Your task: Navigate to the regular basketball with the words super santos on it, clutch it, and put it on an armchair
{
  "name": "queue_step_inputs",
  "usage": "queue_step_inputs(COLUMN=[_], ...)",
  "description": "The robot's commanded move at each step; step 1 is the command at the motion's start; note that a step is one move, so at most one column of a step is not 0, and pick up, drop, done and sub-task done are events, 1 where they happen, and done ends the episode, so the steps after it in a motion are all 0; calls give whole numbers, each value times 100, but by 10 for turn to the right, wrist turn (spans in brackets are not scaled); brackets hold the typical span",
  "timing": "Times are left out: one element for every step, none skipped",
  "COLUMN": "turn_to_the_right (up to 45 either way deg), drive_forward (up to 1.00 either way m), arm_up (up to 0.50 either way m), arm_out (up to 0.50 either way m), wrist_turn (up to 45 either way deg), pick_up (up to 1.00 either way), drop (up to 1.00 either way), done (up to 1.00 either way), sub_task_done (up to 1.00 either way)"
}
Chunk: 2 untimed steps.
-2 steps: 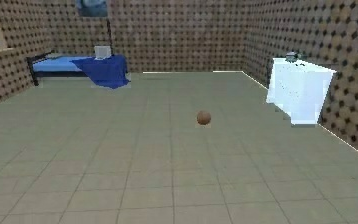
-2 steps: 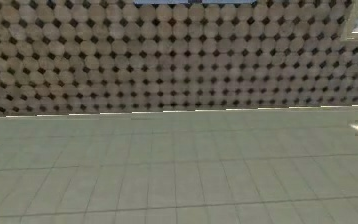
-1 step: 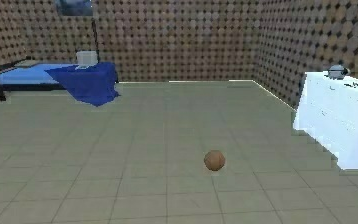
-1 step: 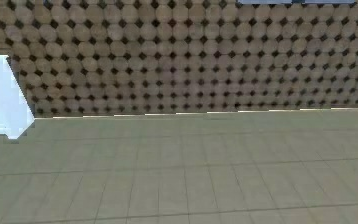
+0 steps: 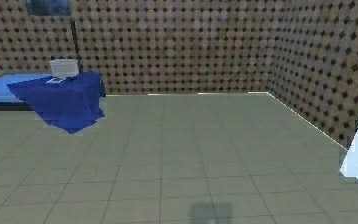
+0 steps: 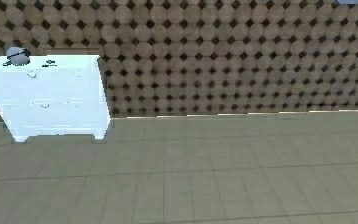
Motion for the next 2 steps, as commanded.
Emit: queue_step_inputs(turn_to_the_right=[-450, -180], drive_forward=[0, 0], arm_up=[0, 0], arm_out=[0, 0], wrist_turn=[0, 0], pick_up=[0, 0], drop=[0, 0], done=[0, 0], sub_task_done=[0, 0])
